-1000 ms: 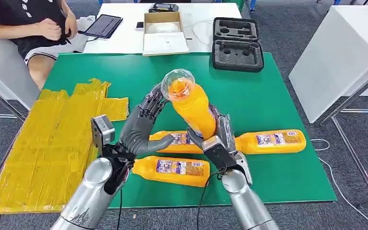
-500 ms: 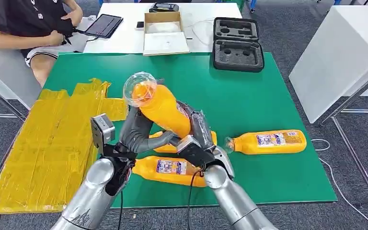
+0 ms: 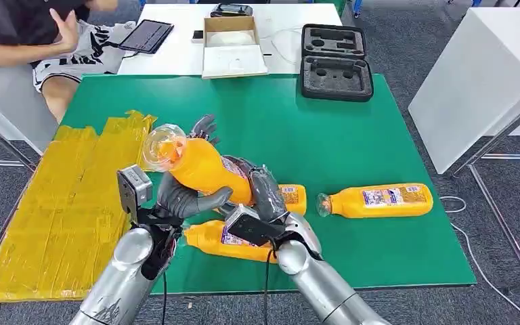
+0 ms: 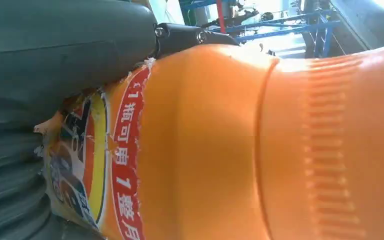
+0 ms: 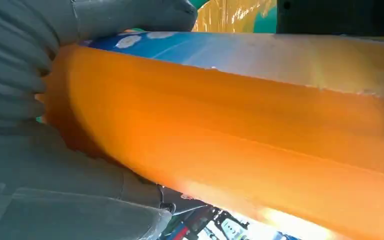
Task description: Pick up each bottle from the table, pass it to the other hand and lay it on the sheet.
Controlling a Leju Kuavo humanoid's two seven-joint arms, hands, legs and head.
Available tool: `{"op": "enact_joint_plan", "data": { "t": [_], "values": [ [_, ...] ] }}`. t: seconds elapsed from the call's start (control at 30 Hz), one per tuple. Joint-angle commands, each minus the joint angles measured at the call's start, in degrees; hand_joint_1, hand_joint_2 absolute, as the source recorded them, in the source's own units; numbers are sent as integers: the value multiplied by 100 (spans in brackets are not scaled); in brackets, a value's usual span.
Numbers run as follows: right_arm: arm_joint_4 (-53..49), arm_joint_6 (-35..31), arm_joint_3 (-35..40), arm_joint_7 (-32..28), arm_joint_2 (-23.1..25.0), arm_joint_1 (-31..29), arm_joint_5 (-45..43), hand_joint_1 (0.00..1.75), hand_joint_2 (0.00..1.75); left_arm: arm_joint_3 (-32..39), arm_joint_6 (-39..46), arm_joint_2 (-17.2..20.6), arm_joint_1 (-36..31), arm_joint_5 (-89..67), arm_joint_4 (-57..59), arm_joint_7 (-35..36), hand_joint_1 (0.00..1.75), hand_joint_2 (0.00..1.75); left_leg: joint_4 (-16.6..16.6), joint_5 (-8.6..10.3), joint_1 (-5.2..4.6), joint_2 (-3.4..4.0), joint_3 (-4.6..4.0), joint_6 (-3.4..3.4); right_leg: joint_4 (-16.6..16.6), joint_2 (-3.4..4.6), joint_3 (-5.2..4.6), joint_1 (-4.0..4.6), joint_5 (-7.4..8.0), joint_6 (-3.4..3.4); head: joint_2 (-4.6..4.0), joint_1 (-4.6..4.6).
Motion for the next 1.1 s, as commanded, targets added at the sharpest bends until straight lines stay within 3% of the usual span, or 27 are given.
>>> {"op": "enact_joint_plan", "data": {
  "t": [0.03,0.17,0.37,0.5,0.53,0.57,1.1],
  "values": [
    [407,139,487,-27,-104,-143,86,175,175,-85,-15,50,-265,-6,110,38,0,175,8,-19,10,13,32,-20,-2,-1,38,12,-15,-9,0,0],
    [281,759,703,44,-250,-76,77,175,175,67,15,70,-251,-8,139,33,0,175,11,-23,13,11,36,-24,-1,-5,44,14,-19,-11,0,0],
    [-148,1552,818,-355,-589,59,-203,175,175,275,-24,112,-300,75,262,-25,0,175,8,-16,12,-1,26,-20,-3,-15,35,13,-16,-9,0,-2],
    [-297,2291,683,-641,-664,116,-907,175,175,371,-32,79,-291,118,294,-50,3,175,8,-16,11,-1,25,-19,-3,-14,32,12,-16,-8,0,0],
    [-337,2344,637,-683,-693,109,-993,175,175,385,-31,79,-295,120,304,-51,113,175,13,-24,13,2,37,-24,-1,-15,46,15,-23,-10,0,-2],
    [-368,2364,615,-695,-704,108,-1028,175,175,393,-33,82,-297,121,309,-55,175,175,7,-13,9,1,20,-16,-3,-11,26,10,-12,-7,0,0],
    [-632,2323,333,-582,-685,143,-1152,175,175,444,-51,103,-191,154,340,-86,175,175,11,-24,10,11,36,-24,0,-5,41,13,-20,-11,0,-2]
  ]
}}
